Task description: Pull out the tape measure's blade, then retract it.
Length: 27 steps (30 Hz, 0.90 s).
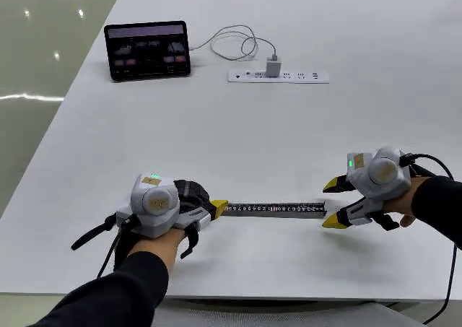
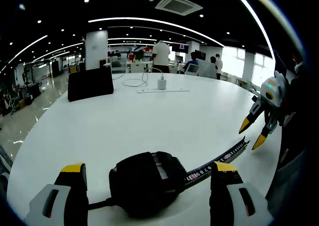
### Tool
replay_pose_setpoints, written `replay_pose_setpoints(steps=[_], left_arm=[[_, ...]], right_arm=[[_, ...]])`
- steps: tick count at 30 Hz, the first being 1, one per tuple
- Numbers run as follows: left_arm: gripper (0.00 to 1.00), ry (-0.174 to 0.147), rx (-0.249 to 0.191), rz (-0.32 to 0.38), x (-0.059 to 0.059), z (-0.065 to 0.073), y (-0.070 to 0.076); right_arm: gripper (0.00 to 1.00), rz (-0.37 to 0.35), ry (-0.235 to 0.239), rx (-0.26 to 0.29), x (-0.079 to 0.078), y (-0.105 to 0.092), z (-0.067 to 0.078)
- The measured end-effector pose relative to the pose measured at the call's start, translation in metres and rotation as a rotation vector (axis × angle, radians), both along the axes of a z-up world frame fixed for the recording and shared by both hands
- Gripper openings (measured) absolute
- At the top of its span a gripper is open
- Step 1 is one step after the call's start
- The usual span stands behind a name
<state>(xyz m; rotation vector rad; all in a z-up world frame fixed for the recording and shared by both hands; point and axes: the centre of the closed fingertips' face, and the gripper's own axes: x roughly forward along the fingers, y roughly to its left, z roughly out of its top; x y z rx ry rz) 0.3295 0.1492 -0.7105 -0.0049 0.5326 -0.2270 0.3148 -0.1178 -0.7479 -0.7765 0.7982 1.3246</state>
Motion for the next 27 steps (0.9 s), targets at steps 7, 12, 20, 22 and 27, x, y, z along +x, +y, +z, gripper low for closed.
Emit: replay_pose_setpoints(steps=[7, 12, 20, 22, 27], left_arm=[[0.94, 0.005, -0.002, -0.019, 0.002, -0.001, -0.009], [0.86, 0.013, -0.016, -0.012, 0.000, -0.004, -0.010], [0.72, 0.044, -0.040, 0.027, 0.001, -0.005, -0.005], [0.66, 0.054, -0.038, 0.046, 0.000, -0.004, -0.002], [0.60, 0.076, -0.031, 0.059, -0.002, -0.006, 0.001]], right_arm=[[0.23, 0.077, 0.018, -0.072, -0.006, -0.005, -0.010], [0.19, 0.085, 0.029, -0.074, -0.004, 0.001, -0.010], [0.11, 0.075, 0.049, -0.088, -0.003, 0.002, -0.013], [0.11, 0.054, 0.065, -0.090, -0.003, 0.003, -0.013], [0.11, 0.074, 0.050, -0.110, -0.005, 0.003, -0.014]])
